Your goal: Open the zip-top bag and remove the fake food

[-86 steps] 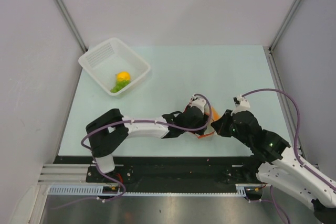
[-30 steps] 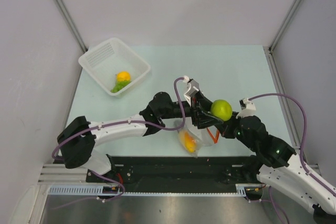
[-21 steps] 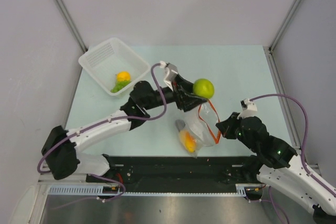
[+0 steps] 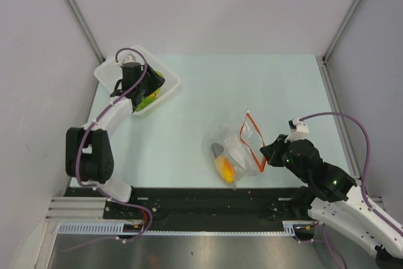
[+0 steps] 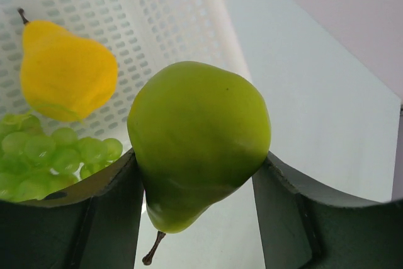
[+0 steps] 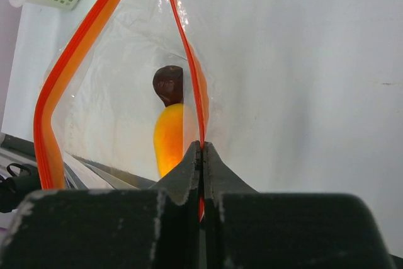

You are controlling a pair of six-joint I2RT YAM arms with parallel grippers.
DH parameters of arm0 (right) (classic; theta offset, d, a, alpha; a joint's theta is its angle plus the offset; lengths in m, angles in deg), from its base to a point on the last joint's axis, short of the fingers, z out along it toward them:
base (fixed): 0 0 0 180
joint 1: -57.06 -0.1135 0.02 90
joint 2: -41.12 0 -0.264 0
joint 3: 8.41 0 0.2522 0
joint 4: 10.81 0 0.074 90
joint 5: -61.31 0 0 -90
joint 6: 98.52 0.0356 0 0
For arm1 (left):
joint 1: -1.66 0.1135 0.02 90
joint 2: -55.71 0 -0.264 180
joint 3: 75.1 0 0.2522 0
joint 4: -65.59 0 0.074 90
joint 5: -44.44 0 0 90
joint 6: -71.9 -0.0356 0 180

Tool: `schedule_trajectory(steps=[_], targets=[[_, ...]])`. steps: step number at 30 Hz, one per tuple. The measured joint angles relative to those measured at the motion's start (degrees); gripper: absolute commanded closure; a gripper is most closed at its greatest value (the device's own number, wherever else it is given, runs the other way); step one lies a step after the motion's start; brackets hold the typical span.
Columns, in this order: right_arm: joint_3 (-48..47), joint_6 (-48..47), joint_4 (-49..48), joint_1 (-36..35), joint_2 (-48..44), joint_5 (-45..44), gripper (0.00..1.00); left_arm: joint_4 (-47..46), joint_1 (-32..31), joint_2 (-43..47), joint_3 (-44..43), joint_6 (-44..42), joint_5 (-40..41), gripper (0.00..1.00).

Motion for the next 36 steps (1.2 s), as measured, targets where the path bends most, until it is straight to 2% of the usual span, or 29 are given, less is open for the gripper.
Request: schedule_trajectory(steps=[3,7,9,10,11,17,20,26,29,33,36], targets=[[-0.17,0.0,0.22,0.0,0.11,-0.02,1.0,0.59,0.35,-5.88,-2.45,1.01,-2.47,0.97],[-0.48,0.0,0.68,0.0,0.11,-0.17,1.0,0.74,0.24,-8.17,-2.51,3.45,-3.67,0.64],[-0.52,0.02,0.87,0.0,0.11,-0.17,1.0,0.11,0.24,-8.13,-2.21,4.76,-3.52,0.53],[-0.55,0.0,0.85,0.02,0.11,-0.17,1.0,-0.57,0.24,-8.13,-1.75,5.44,-3.43,0.4],[-0.55,0.0,0.87,0.0,0.11,-0.17,1.0,-1.07,0.24,-8.13,-1.4,5.99,-3.32,0.33],[-0.66,0.0,0.96,0.02,0.13,-0.17,1.0,-1.25,0.24,-8.22,-1.29,6.88,-1.97,0.05],[-0.81,-0.02,1.03,0.02,0.13,-0.2,1.0,-0.59,0.24,-8.22,-1.31,6.84,-1.6,0.05],[-1.55,-0.44,1.66,0.02,0.17,-0.74,1.0,-0.24,0.13,-7.52,-1.27,6.49,-2.47,0.13],[-3.19,-1.38,2.32,0.02,0.24,-1.57,1.0,-2.71,-0.44,-4.17,1.29,5.86,-5.03,0.17],[-7.43,-3.41,3.91,0.0,1.07,-4.09,1.0,-5.51,-4.2,1.57,4.85,4.5,-8.81,0.21],[-11.23,-5.64,4.9,0.02,2.32,-6.4,1.0,-7.78,-9.75,5.27,5.66,2.95,-13.16,0.25]])
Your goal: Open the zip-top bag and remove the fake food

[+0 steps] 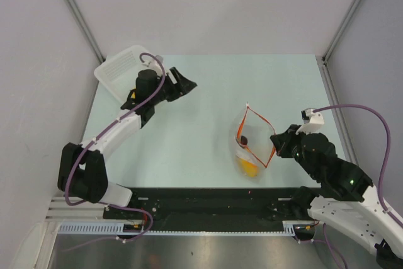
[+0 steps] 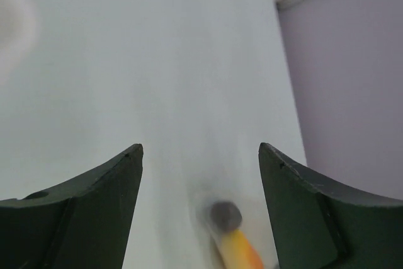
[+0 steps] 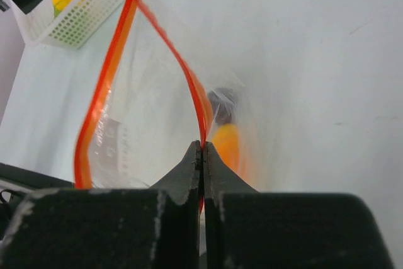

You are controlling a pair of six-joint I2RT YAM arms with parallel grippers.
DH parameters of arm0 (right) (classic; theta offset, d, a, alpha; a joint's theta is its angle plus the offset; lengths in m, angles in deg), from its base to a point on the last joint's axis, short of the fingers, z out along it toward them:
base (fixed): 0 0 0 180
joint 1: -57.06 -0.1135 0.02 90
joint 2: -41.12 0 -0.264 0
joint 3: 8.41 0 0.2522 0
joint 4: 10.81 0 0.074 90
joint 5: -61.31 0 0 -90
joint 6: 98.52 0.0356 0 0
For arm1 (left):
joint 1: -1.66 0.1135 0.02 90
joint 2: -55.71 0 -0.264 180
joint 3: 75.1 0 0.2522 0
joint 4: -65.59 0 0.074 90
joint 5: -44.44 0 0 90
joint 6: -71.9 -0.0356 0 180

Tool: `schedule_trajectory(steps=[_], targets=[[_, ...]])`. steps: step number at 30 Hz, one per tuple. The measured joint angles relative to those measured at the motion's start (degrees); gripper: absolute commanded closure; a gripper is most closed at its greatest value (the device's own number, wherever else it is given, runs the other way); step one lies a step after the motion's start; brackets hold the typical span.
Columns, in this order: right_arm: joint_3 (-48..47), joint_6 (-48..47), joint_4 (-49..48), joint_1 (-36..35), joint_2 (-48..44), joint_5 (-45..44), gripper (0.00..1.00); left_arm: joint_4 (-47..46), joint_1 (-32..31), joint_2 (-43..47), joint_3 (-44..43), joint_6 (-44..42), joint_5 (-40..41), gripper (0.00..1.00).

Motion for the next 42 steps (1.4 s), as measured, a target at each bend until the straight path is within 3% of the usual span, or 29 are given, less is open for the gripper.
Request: schedule_trajectory(steps=[5,7,11,17,25,30,32,42], targets=[[-3.67,-2.69,-0.81,0.02,2.47,-1.05,1.0,-5.4,-9.94,5.68,0.72,-1.62,-7.58,0.29],[-3.48,-2.78,-1.6,0.02,3.78,-0.22,1.0,-6.67,-12.9,7.63,0.72,-2.27,-9.57,0.36],[1.38,-1.2,-6.97,0.02,6.49,4.22,1.0,-8.94,-17.68,10.4,0.87,-3.13,-12.94,0.53],[8.66,2.91,-11.76,0.0,7.56,10.56,1.0,-10.49,-23.87,12.52,6.32,-3.28,-14.36,0.6],[8.79,4.42,-15.78,0.02,7.5,13.73,1.0,-10.43,-27.47,13.51,13.51,-1.88,-14.51,0.64],[9.92,5.51,-19.5,-0.02,7.3,15.76,1.0,-11.72,-31.54,11.32,13.57,0.5,-14.53,0.72],[10.21,6.03,-20.65,-0.04,7.54,16.44,1.0,-11.93,-32.46,9.4,13.57,1.95,-14.53,0.81],[12.61,8.46,-25.99,-2.14,8.68,17.64,1.0,-8.92,-34.03,1.7,10.75,9.88,-9.46,0.87]])
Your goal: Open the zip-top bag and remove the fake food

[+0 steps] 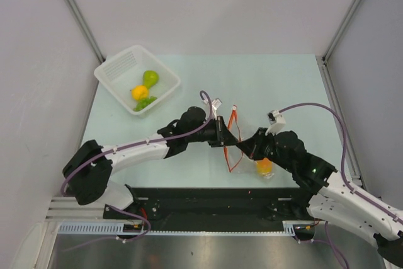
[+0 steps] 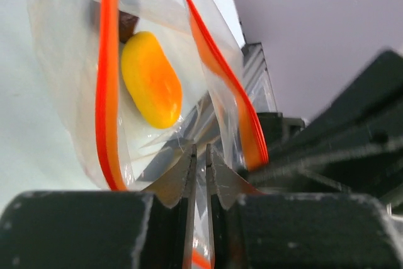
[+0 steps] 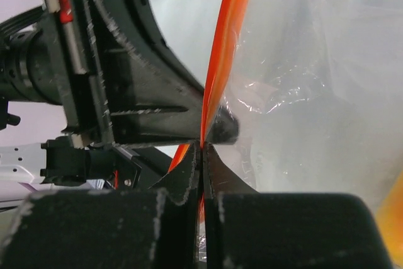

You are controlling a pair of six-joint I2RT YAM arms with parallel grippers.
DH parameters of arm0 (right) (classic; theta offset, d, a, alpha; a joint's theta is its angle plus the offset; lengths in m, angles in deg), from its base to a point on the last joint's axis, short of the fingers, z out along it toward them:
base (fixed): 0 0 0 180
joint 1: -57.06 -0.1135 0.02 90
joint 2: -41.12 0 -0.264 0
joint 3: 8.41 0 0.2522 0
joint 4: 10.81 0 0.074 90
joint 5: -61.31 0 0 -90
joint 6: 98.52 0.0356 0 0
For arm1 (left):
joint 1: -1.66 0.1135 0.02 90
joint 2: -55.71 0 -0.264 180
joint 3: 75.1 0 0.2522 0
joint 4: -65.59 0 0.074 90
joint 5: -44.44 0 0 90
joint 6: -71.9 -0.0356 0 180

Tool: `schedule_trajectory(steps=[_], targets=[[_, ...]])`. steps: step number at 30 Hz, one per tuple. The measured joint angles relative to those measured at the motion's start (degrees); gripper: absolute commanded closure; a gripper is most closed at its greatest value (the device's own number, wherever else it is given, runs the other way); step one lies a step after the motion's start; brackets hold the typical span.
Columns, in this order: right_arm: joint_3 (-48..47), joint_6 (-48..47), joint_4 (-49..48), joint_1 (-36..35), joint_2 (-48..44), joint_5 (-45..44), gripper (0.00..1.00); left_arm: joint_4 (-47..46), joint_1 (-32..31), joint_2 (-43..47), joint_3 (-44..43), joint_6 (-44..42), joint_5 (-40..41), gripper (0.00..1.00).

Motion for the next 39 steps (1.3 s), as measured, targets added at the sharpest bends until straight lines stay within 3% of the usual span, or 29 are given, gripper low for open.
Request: schedule_trajectory(steps=[5,9,23,31,39], targets=[[0.35,-0.22,-1.84,-2.32,2.1,-0.11,1.0,5.81,-0.35,-4.55,-5.31,4.15,3.26,0.8],[0.81,-0.61,-3.98,-4.74,3.17,-0.76,1.0,7.48,-0.48,-6.05,-6.45,6.29,5.4,0.8],[-0.15,-0.61,-11.17,-5.86,11.8,1.03,1.0,2.67,-0.13,-9.33,-1.53,9.03,8.33,0.69],[-3.34,-0.63,-15.1,-6.71,17.92,4.35,1.0,11.43,0.81,-0.7,0.31,2.64,17.46,0.64],[-5.81,-0.42,-18.49,-7.58,18.34,6.21,1.0,18.23,0.72,6.73,-1.66,-3.63,23.71,0.62]])
